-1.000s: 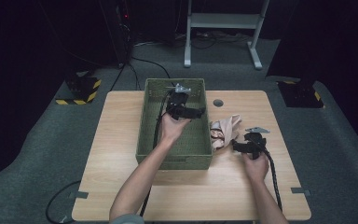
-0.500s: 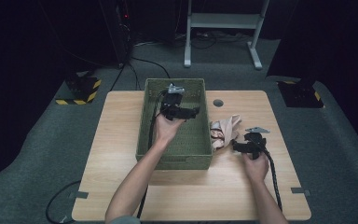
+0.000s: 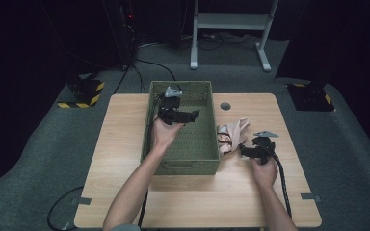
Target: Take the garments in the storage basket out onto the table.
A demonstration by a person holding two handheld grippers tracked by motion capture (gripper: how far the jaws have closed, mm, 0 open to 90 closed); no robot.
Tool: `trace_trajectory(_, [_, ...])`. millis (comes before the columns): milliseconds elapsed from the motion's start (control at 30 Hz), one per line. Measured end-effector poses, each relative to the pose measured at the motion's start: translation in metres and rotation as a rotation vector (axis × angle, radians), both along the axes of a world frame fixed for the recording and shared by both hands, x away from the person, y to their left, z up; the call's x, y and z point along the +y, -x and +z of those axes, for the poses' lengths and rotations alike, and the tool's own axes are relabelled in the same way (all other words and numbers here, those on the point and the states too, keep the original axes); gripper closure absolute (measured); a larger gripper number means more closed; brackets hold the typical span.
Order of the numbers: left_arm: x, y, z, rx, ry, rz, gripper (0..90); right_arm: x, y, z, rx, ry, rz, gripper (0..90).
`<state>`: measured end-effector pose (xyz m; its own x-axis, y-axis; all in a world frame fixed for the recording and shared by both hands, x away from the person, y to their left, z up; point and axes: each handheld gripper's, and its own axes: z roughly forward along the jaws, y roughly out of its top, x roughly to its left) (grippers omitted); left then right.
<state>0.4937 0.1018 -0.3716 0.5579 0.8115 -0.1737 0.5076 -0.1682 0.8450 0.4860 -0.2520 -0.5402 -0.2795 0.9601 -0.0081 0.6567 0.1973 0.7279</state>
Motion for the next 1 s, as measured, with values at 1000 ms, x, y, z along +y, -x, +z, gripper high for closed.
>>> trace_trajectory(1000, [0.04,0.013,0.002,-0.022,0.024,0.072,12.3,0.0,0.0,0.0,-0.001,0.002,0.002,11.0])
